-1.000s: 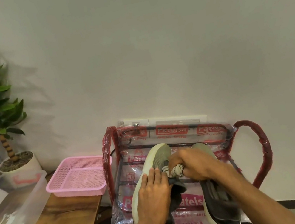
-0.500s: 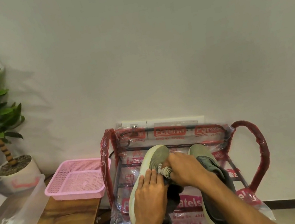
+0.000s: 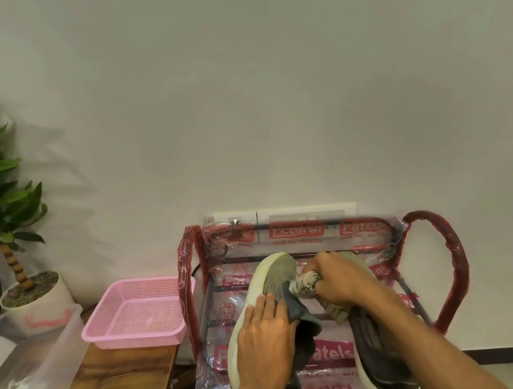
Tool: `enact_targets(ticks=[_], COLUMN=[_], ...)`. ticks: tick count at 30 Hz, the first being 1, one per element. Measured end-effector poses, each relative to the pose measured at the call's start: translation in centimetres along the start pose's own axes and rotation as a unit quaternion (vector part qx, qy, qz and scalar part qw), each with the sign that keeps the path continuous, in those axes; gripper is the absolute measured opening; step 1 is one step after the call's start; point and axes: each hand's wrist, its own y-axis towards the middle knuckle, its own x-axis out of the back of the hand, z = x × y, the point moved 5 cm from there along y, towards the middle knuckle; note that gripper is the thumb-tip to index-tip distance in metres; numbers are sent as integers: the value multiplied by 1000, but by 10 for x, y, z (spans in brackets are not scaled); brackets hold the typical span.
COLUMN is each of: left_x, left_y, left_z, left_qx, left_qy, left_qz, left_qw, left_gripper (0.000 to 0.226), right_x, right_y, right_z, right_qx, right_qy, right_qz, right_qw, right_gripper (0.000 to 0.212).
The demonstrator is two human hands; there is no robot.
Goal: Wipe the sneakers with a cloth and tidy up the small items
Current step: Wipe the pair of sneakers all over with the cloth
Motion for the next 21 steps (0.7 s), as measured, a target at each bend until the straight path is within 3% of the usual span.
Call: enact_targets(ticks=[3, 10, 13, 18, 21], left_x=[2, 14, 13, 12, 11], left_y=[-1, -11, -12, -9, -7], left_z=[2, 9, 6, 14, 11], left_qx=[8, 51, 45, 29, 13], left_qy=[-31, -43, -26, -1, 4], left_qz=[-45, -33, -20, -32, -29], left_qw=[998, 997, 998, 999, 999], left_gripper=[55, 52, 50, 51, 53], right_x=[-2, -15, -20, -42, -37], right_y=[3, 9, 3, -7, -4], right_z=[3, 27, 40, 40, 35], right_qx=[-17, -4, 13, 40, 46], right_qy=[-15, -40, -55, 1, -32], right_qz=[-77, -127, -108, -22, -44], right_qw=[997, 991, 993, 999, 997], right_gripper=[20, 22, 35, 15, 19])
